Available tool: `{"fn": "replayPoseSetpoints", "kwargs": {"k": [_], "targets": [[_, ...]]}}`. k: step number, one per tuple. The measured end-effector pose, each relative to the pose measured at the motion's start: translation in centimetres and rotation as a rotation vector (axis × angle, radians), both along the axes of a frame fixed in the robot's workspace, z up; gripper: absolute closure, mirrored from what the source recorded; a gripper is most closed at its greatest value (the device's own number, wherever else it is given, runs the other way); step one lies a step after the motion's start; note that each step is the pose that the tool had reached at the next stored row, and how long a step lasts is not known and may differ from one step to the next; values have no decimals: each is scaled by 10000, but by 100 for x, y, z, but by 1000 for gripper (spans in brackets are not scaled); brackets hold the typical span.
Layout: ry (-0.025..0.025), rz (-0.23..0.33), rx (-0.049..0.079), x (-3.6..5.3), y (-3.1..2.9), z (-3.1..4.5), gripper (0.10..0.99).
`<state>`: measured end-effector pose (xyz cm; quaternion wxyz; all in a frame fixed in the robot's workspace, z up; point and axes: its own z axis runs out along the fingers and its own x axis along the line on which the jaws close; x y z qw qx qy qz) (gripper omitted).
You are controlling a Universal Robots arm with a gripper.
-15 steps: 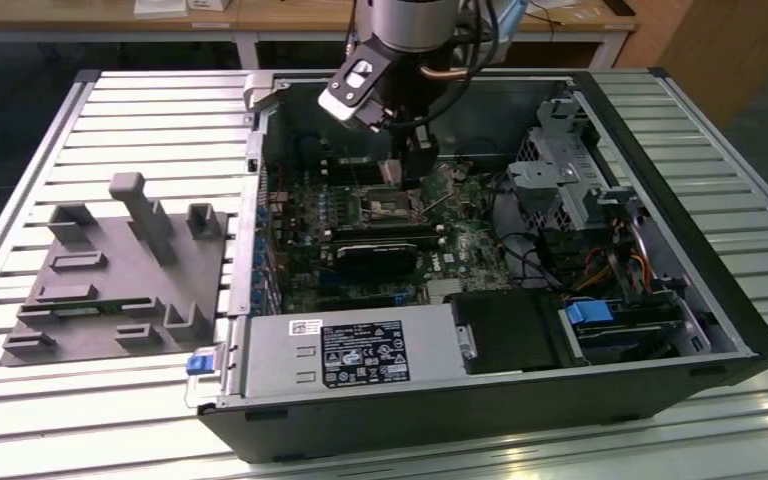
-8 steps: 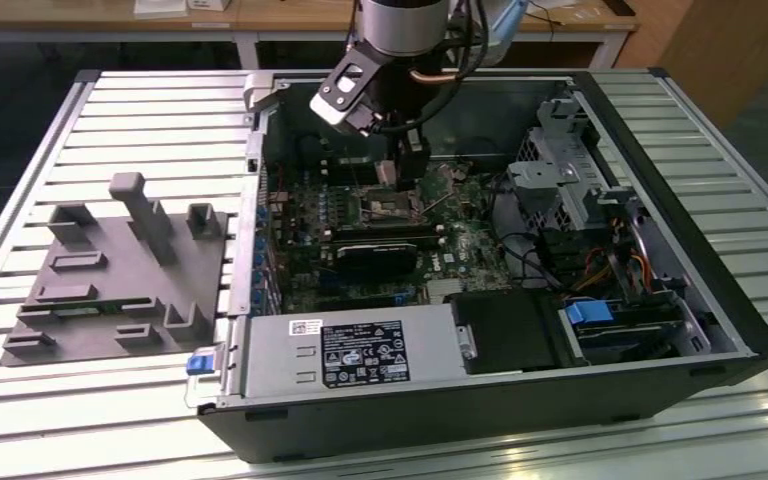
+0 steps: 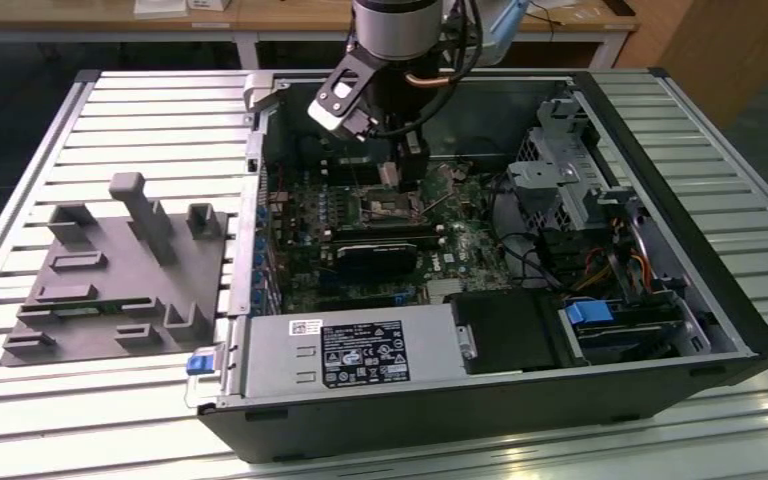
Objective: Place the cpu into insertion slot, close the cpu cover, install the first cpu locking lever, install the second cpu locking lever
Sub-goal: 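Place the cpu into insertion slot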
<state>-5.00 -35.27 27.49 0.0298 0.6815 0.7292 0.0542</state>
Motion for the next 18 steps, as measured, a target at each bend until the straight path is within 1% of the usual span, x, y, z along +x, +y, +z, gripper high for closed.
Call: {"fn": "replayPoseSetpoints", "kwargs": {"k": [6,10,14,16,18], "targets": [[-4,-64,3,0,0,-12,549],[-12,-438,-5,-1,4,-62,549],[-22,-680,-29,0,20,-104,549],[-28,-722,-49,-1,33,-126,549],[-39,-725,-113,-1,50,-147,549]]}}
